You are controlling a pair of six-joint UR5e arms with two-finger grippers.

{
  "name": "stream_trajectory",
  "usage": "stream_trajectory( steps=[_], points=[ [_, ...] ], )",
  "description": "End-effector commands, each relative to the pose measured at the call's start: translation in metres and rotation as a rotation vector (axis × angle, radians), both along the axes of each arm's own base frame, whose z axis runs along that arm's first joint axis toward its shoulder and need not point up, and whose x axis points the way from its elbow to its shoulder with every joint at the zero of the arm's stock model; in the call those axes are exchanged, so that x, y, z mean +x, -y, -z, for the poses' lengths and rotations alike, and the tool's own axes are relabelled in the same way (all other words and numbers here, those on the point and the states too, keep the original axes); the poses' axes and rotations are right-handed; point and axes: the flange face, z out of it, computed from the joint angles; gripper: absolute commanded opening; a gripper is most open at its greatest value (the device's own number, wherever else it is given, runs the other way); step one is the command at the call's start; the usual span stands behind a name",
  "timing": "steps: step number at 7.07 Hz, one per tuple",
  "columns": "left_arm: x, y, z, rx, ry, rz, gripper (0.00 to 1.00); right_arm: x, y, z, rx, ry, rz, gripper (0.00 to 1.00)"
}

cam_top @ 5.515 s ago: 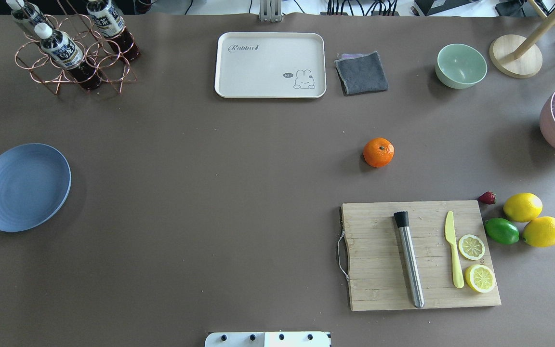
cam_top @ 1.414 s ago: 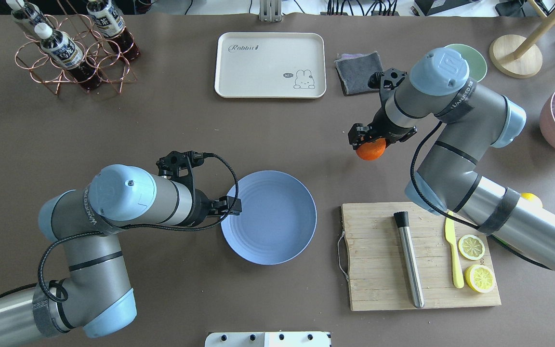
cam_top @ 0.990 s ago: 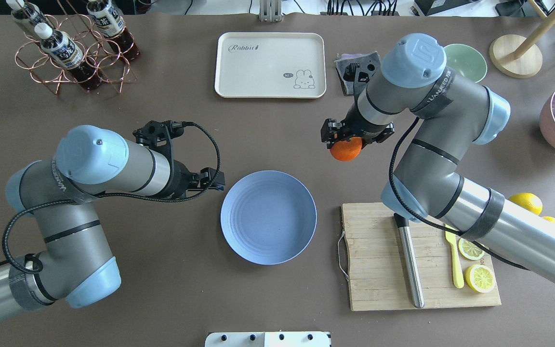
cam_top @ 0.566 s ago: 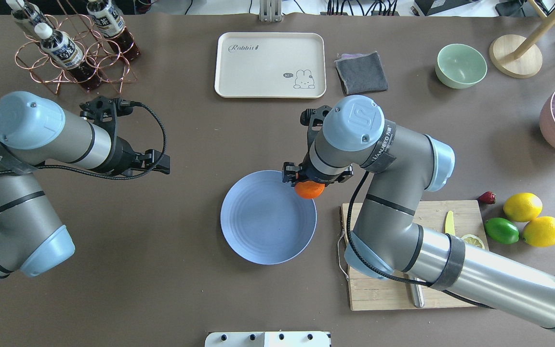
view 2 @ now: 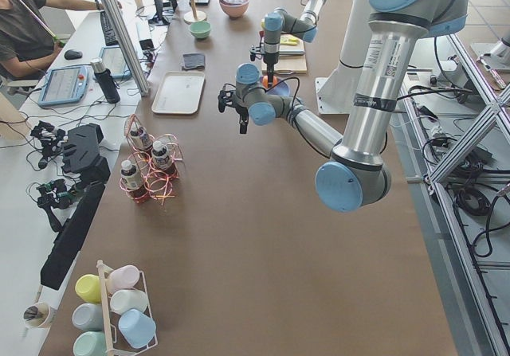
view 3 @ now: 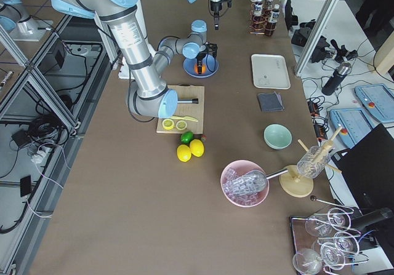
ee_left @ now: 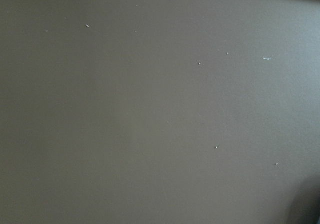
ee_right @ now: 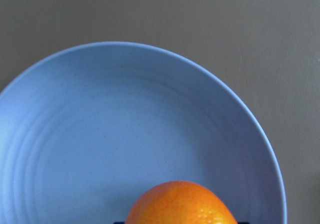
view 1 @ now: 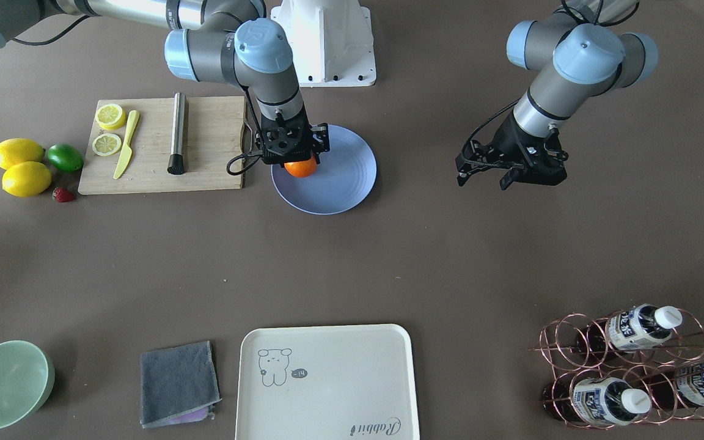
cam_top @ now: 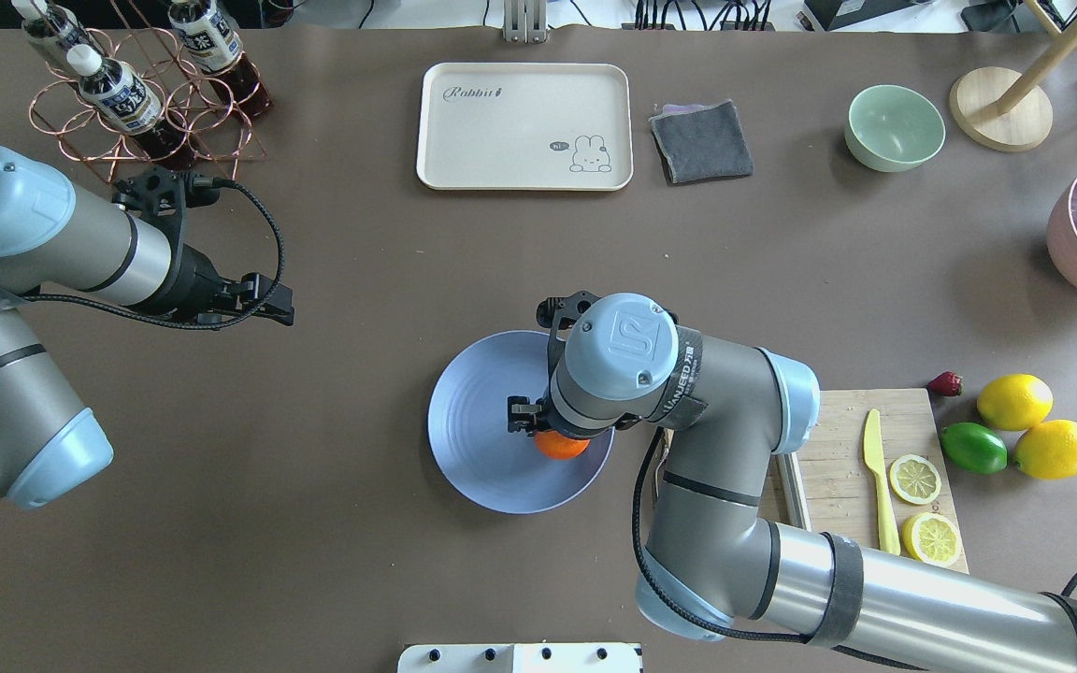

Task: Pick orange to plate

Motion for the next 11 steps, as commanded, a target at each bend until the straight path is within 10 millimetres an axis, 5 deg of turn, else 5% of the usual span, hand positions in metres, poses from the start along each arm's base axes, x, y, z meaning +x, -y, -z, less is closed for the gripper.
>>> stream_trajectory(
  steps=[1, 3, 4, 5, 7, 8, 10, 11],
  points=[
    [-0.002, 0.002, -0.002, 0.002, 0.003, 0.000, 0.96, -0.016, -0.014, 0.009, -0.010, 0.004, -0.007, 0.00],
    [-0.002, 0.002, -0.002, 0.001, 0.004, 0.000, 0.96, -0.022, -0.010, 0.011, -0.010, -0.002, -0.009, 0.00],
    [-0.002, 0.002, -0.002, 0.001, 0.004, 0.000, 0.96, -0.022, -0.009, 0.011, -0.011, -0.002, -0.012, 0.65],
    [-0.002, 0.002, -0.002, 0.001, 0.004, 0.000, 0.96, -0.022, -0.009, 0.015, -0.009, 0.005, -0.010, 1.00],
    [-0.004, 0.002, -0.004, -0.007, 0.004, -0.010, 0.96, 0.002, 0.013, 0.024, -0.009, 0.022, -0.031, 1.00],
    [-0.027, 0.011, -0.016, 0.003, 0.020, -0.034, 0.96, 0.044, 0.039, 0.012, -0.022, 0.039, -0.028, 1.00],
    [-0.109, 0.043, -0.045, 0.016, 0.057, -0.068, 0.96, 0.190, 0.108, -0.047, 0.004, 0.064, 0.016, 1.00],
    [-0.160, 0.049, -0.078, 0.057, 0.088, -0.091, 0.96, 0.266, 0.129, -0.092, 0.082, 0.052, 0.074, 1.00]
  ],
)
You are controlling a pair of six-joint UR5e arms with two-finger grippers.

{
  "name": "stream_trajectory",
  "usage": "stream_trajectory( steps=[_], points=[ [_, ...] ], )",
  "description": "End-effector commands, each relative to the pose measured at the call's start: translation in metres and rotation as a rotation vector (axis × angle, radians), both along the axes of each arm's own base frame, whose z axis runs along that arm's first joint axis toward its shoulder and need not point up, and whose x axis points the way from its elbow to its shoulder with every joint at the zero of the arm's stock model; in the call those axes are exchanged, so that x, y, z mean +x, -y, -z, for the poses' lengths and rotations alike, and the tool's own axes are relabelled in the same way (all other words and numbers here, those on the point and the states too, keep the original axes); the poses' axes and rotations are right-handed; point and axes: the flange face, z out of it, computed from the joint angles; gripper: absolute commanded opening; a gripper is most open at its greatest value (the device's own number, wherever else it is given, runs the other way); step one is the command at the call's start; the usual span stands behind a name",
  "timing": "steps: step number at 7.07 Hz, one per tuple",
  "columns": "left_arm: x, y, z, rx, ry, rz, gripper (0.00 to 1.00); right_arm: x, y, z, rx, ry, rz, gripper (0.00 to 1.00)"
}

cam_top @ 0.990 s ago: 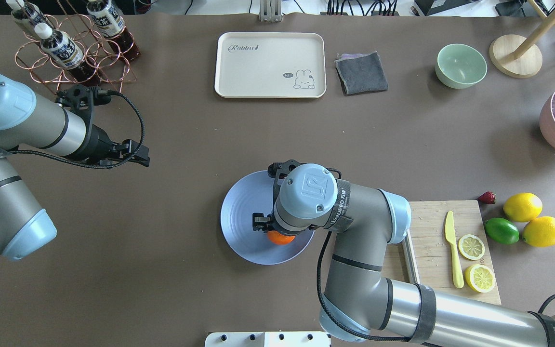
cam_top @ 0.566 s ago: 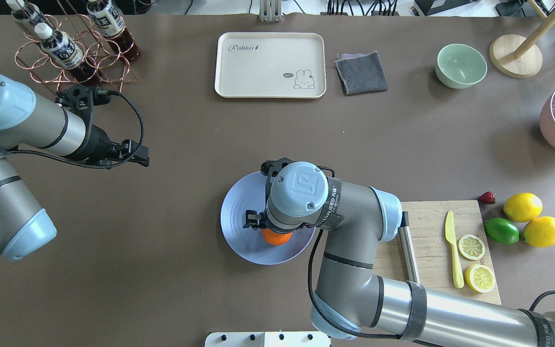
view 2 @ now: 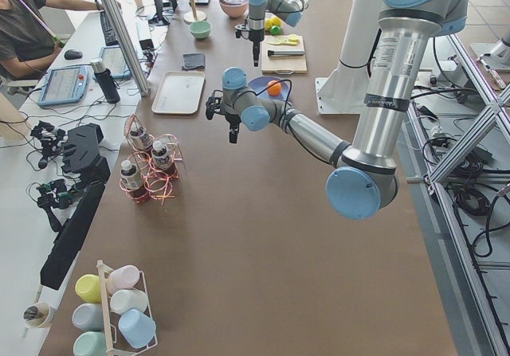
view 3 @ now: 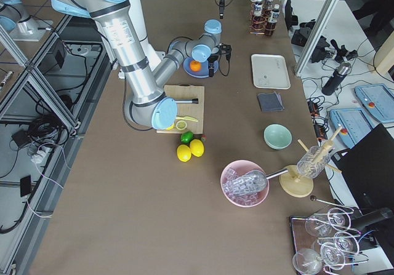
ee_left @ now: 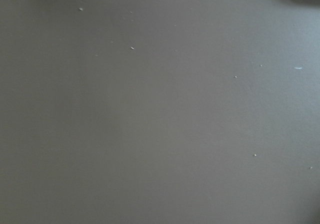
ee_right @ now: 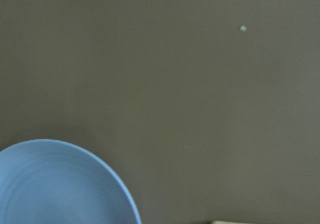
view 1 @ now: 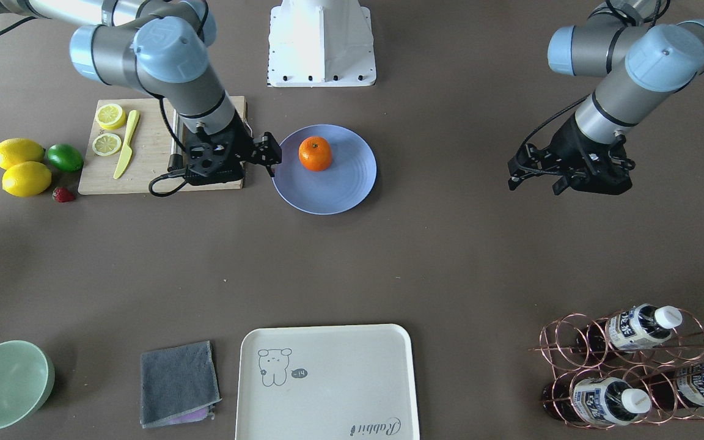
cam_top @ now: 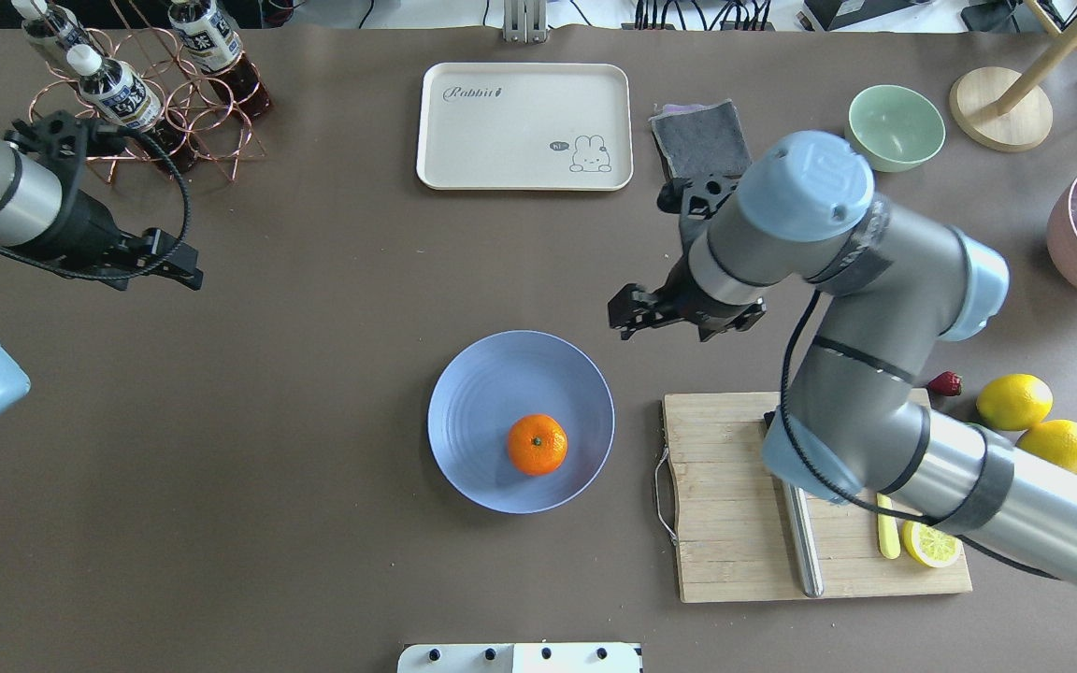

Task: Pick orange to plate

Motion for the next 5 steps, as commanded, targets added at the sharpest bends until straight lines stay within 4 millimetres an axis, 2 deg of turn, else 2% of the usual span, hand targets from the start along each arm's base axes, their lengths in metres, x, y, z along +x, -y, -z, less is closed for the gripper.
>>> stream_trajectory(
  steps=[1, 2, 3, 4, 5],
  points=[
    [-0.112, 0.005, -0.070, 0.066, 0.084, -0.047, 0.96, 0.165, 0.037, -0.102, 0.109, -0.017, 0.098, 1.00],
    [-0.167, -0.007, -0.106, 0.084, 0.113, -0.066, 0.96, 0.240, 0.038, -0.163, 0.170, -0.054, 0.135, 1.00],
    [-0.211, -0.026, -0.140, 0.060, 0.064, -0.075, 0.96, 0.311, 0.025, -0.221, 0.228, -0.074, 0.182, 1.00],
    [-0.247, -0.048, -0.163, 0.011, 0.063, -0.016, 0.96, 0.371, 0.013, -0.257, 0.242, -0.104, 0.199, 1.00],
    [-0.262, -0.066, -0.181, -0.011, 0.073, -0.001, 0.96, 0.419, 0.001, -0.283, 0.249, -0.129, 0.250, 1.00]
  ],
)
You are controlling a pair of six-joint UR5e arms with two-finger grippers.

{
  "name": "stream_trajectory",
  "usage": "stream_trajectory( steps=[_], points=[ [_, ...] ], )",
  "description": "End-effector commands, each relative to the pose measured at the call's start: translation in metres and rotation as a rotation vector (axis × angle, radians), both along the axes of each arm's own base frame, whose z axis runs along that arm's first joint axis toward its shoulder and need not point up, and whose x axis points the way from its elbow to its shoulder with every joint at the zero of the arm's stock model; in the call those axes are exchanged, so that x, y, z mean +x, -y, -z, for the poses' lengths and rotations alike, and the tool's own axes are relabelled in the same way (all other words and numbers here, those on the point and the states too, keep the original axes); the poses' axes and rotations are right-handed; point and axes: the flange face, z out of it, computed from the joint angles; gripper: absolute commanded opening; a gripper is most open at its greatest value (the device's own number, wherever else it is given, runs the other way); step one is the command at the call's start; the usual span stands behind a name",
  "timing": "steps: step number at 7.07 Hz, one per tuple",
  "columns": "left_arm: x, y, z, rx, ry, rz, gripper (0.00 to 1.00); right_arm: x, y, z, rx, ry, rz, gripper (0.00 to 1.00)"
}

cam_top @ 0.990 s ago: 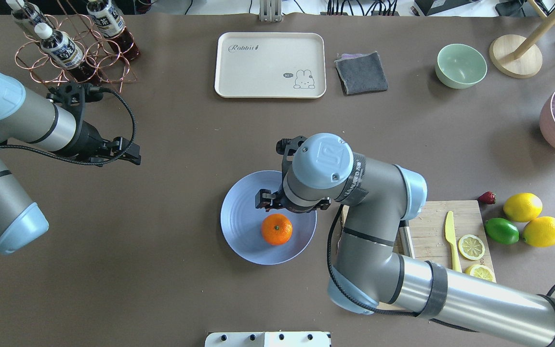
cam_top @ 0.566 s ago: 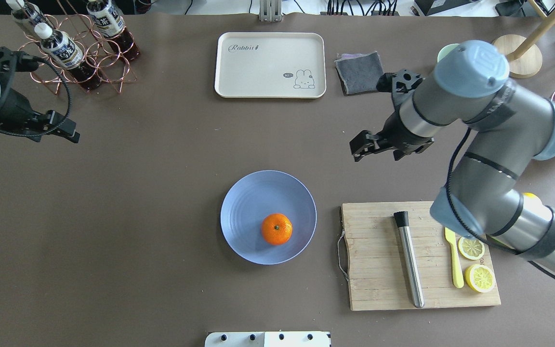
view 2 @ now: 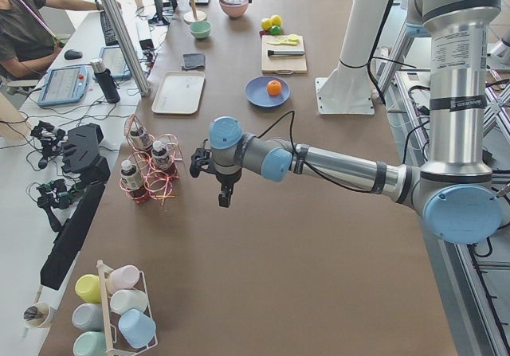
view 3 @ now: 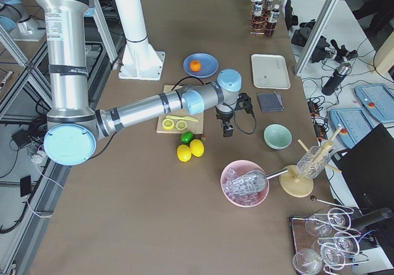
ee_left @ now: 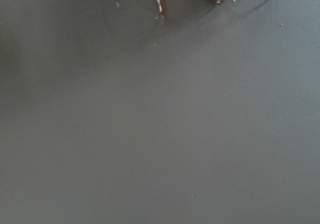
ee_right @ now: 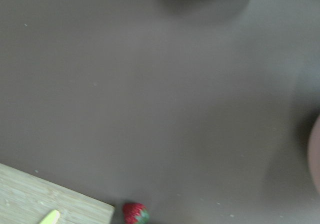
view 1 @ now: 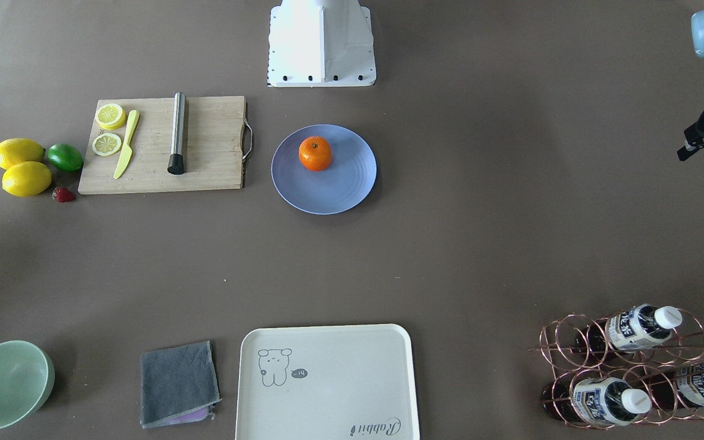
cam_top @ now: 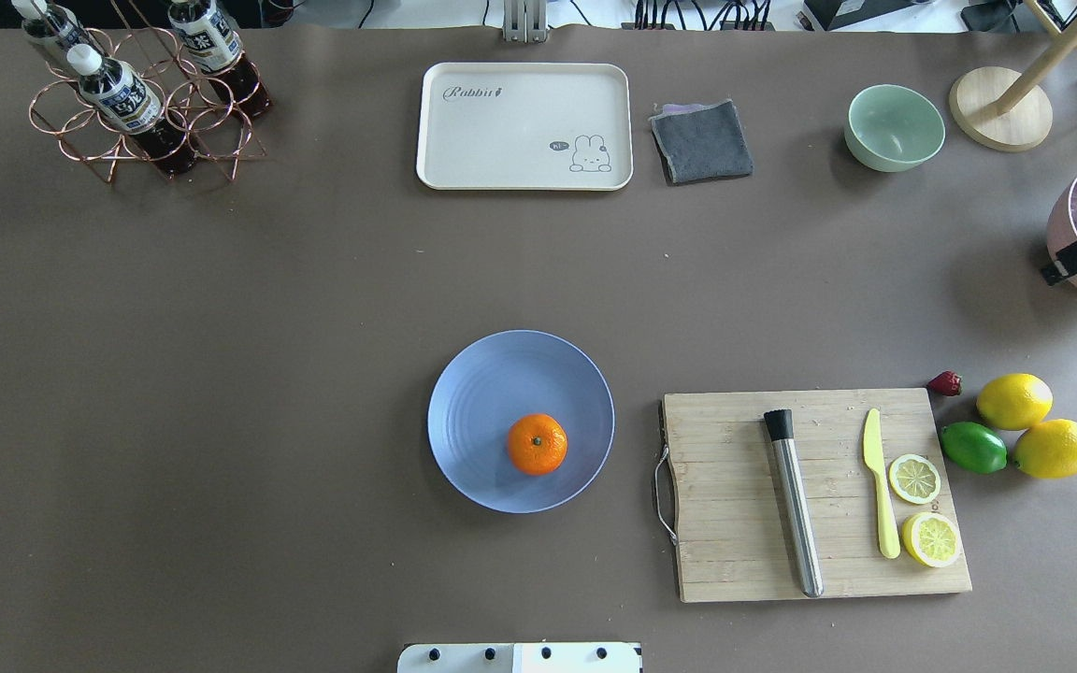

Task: Pick orange to plate

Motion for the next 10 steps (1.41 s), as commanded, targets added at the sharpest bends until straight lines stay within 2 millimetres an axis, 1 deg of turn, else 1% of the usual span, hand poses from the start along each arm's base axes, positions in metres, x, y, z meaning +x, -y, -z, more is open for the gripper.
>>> stream_trajectory(
  steps=[1, 2, 3, 4, 5, 6, 10],
  points=[
    [-0.046, -0.030, -0.034, -0.004, 0.005, 0.027, 0.96, 0.109, -0.035, -0.058, 0.011, -0.049, 0.079, 1.00],
    [-0.054, -0.032, -0.035, -0.011, 0.008, 0.041, 0.97, 0.138, -0.043, -0.072, 0.011, -0.069, 0.089, 1.00],
    [-0.064, -0.034, -0.046, -0.037, 0.028, 0.061, 0.97, 0.147, -0.050, -0.093, -0.005, -0.098, 0.106, 1.00],
    [-0.069, -0.035, -0.050, -0.004, 0.045, 0.039, 0.97, 0.156, -0.052, -0.111, -0.015, -0.084, 0.109, 1.00],
    [-0.072, -0.047, -0.065, 0.003, 0.053, 0.008, 0.97, 0.156, -0.055, -0.113, -0.017, -0.082, 0.111, 1.00],
    [-0.072, -0.046, -0.066, 0.003, 0.053, 0.008, 0.97, 0.156, -0.055, -0.117, -0.022, -0.081, 0.111, 1.00],
    [-0.072, -0.047, -0.061, 0.017, 0.052, 0.008, 0.97, 0.156, -0.055, -0.120, -0.026, -0.082, 0.112, 1.00]
  ],
)
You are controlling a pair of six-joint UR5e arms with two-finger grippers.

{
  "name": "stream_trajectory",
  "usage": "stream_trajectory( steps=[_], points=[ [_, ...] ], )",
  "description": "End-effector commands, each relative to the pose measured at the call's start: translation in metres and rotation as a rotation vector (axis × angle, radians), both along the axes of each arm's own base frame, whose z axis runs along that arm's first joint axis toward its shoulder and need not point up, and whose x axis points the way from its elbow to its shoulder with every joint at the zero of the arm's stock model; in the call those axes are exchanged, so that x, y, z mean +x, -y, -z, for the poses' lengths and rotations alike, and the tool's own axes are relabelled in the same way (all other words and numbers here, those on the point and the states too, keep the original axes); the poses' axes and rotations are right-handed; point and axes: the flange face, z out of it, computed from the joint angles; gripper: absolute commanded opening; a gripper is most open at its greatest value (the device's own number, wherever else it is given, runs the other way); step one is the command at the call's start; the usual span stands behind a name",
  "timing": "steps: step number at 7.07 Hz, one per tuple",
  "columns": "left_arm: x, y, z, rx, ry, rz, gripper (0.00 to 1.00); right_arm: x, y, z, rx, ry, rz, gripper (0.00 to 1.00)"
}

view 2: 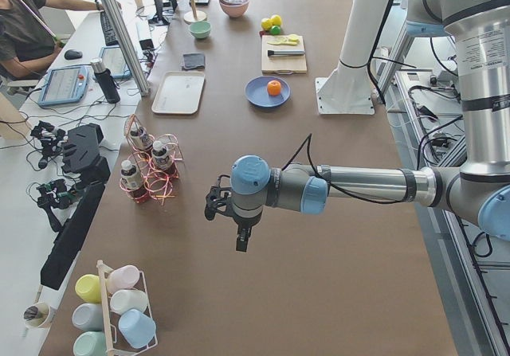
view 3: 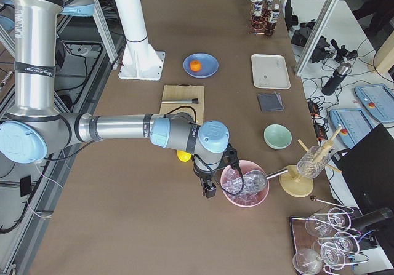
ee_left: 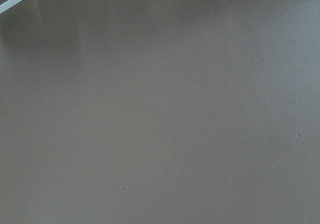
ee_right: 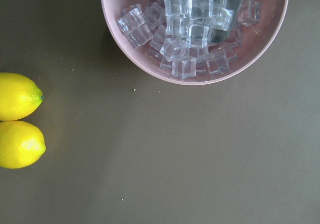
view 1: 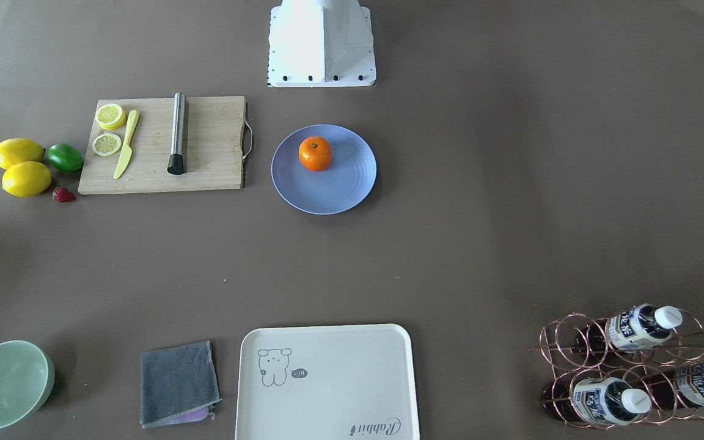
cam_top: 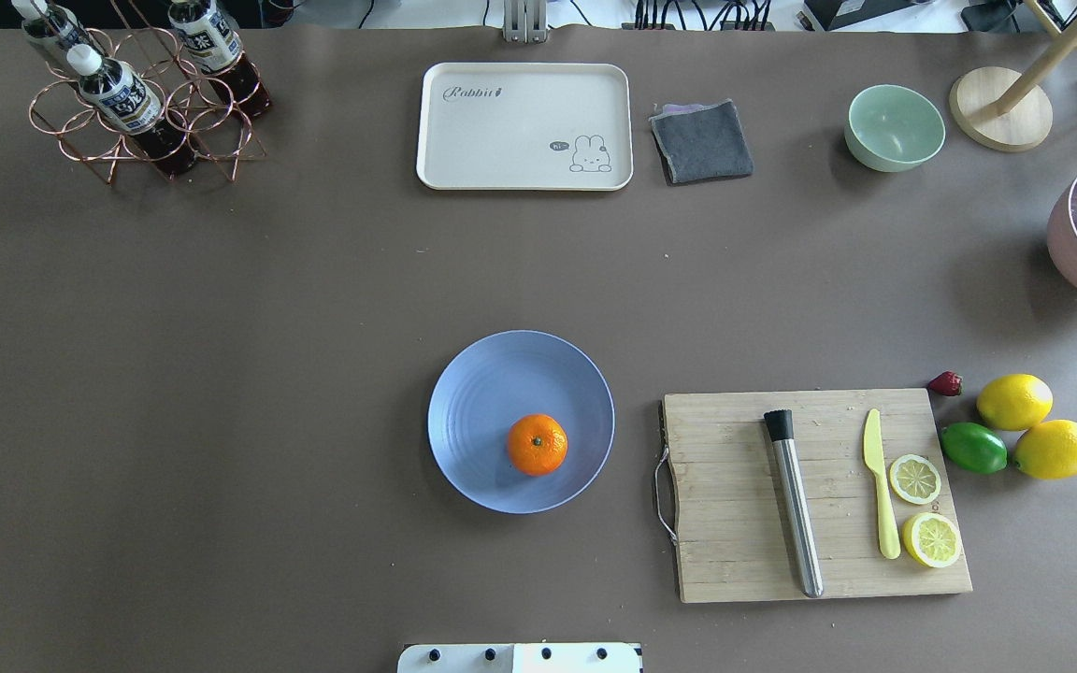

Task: Pick orange to plate

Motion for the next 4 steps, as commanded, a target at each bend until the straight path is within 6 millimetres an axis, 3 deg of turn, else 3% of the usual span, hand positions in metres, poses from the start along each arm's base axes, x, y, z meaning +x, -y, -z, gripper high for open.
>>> stream_trajectory(
  steps=[1, 4],
  points=[
    [-0.0004, -0.0009, -0.0007, 0.000, 0.002, 0.000, 0.97, 0.0000, -0.0008, -0.0012, -0.002, 0.000, 0.000, 1.00],
    [-0.0024, 0.0002, -0.0022, 0.003, 0.030, 0.004, 0.97, -0.0001, -0.0030, -0.0032, -0.006, 0.000, 0.000, 1.00]
  ],
)
